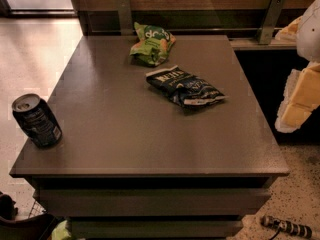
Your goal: Move green rice chip bag near pepsi can
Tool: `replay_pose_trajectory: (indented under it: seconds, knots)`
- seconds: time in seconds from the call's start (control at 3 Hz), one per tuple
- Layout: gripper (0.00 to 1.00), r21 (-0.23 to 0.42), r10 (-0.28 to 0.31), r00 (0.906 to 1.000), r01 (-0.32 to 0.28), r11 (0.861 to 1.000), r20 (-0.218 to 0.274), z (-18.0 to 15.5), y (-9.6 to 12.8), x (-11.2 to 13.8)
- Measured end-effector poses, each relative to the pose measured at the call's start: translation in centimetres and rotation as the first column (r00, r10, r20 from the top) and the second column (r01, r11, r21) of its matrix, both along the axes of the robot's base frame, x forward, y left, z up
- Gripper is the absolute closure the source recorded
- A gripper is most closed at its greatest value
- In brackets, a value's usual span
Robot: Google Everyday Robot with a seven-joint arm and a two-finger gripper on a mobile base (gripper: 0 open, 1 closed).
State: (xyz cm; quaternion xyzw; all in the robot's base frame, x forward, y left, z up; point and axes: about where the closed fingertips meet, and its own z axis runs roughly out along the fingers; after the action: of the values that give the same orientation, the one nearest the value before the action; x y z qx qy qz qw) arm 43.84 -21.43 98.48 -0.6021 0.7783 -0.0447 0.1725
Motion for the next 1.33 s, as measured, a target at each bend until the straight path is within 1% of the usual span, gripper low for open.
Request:
replay_pose_trajectory:
  seconds: [0.33, 0.67, 1.0, 1.33]
  knots:
    - [0.00, 0.000, 0.000, 1.0000, 0.000, 1.000, 0.000, 0.0, 0.0, 0.0]
    - [0.00, 0.032, -0.031, 0.9994, 0.030, 0.999, 0.014, 0.7, 0.3, 2.5]
    - [0.00, 0.146, -0.130, 0.9907, 0.122, 0.982, 0.041, 1.6, 0.6, 8.6]
    - [0.00, 0.341, -0.268, 0.9626, 0.239, 0.909, 0.040, 1.7, 0.9, 15.5]
